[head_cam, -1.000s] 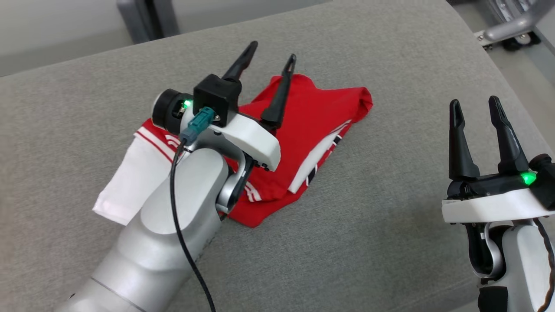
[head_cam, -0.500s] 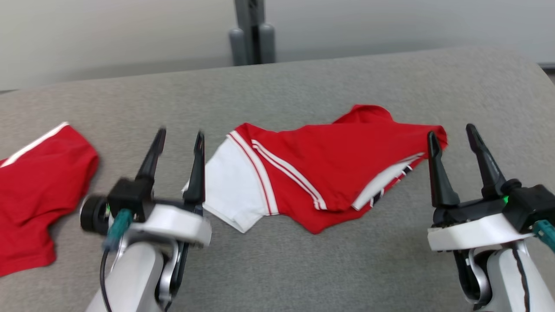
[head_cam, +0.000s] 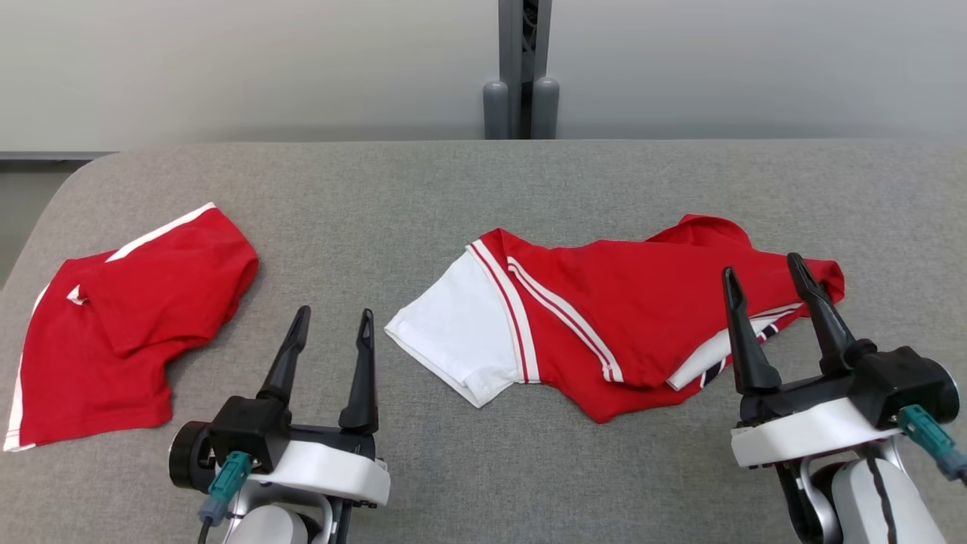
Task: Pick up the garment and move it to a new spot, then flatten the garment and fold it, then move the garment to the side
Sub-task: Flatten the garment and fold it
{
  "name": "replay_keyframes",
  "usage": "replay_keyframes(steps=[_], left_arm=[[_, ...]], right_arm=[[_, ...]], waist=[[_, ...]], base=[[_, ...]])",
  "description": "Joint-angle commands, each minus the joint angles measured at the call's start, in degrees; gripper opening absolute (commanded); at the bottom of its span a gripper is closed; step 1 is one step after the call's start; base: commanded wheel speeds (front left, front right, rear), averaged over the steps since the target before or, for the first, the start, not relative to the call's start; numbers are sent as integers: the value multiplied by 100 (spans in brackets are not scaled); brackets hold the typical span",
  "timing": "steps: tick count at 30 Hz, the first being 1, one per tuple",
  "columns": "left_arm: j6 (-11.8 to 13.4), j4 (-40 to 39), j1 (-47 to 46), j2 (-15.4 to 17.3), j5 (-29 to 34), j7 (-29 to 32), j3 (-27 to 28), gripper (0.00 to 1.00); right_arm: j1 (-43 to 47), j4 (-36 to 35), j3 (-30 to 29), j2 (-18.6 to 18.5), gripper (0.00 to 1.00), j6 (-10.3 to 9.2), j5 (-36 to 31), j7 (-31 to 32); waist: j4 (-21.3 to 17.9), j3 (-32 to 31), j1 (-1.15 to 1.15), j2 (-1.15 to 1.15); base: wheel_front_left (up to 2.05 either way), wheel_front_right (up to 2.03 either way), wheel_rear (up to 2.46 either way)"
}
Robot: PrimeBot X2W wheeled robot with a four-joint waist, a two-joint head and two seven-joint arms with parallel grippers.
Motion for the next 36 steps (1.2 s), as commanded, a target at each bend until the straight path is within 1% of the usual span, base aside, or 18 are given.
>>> replay_keyframes(steps=[1,5,9,12,19,24,25,26,27,28,33,36], left_arm=[[-59,-25,52,-4,80,-5,33,100],[-133,28,-27,-46,168,-5,14,100],[-181,121,-96,-61,188,-5,-18,100],[-158,146,-174,-67,54,-5,-164,100],[-37,165,-278,-65,-134,-5,-523,100],[29,161,-314,-66,-231,-5,-655,100],[42,159,-305,-65,-252,-5,-675,100],[51,158,-301,-66,-269,-5,-687,100],[61,158,-310,-65,-277,-5,-695,100],[62,159,-322,-65,-280,-5,-703,100],[80,176,-362,-65,-321,-5,-725,100],[107,203,-362,-65,-341,-5,-735,100]], right_arm=[[68,23,53,-37,100,9,-47,-32],[-103,256,359,-125,100,9,-111,150],[-281,669,728,-298,100,8,-161,547],[-460,1030,1013,-433,100,7,-212,847],[-843,1767,1134,-609,100,5,-280,1201],[-992,2206,1214,-707,100,5,-363,1410],[-1009,2290,1190,-720,98,5,-378,1474],[-1051,2360,1173,-733,49,5,-408,1518],[-1087,2386,1148,-741,26,5,-434,1532],[-1102,2405,1130,-732,0,5,-455,1514],[-1174,2356,1039,-647,0,5,-439,1315],[-1223,2245,1083,-553,0,5,-321,1190]], waist=[[41,35,0,-1],[133,148,0,-1],[281,286,0,-1],[429,409,0,-1],[750,601,0,-1],[902,660,0,-1],[925,670,0,-1],[944,678,0,-1],[959,686,0,-1],[971,693,0,-1],[978,693,0,-1],[948,625,0,-1]], base=[[0,0,0],[0,0,0],[0,0,0],[0,0,0],[0,0,0],[0,0,0],[0,0,0],[0,0,0],[0,0,0],[0,0,0],[0,0,0],[0,0,0]])
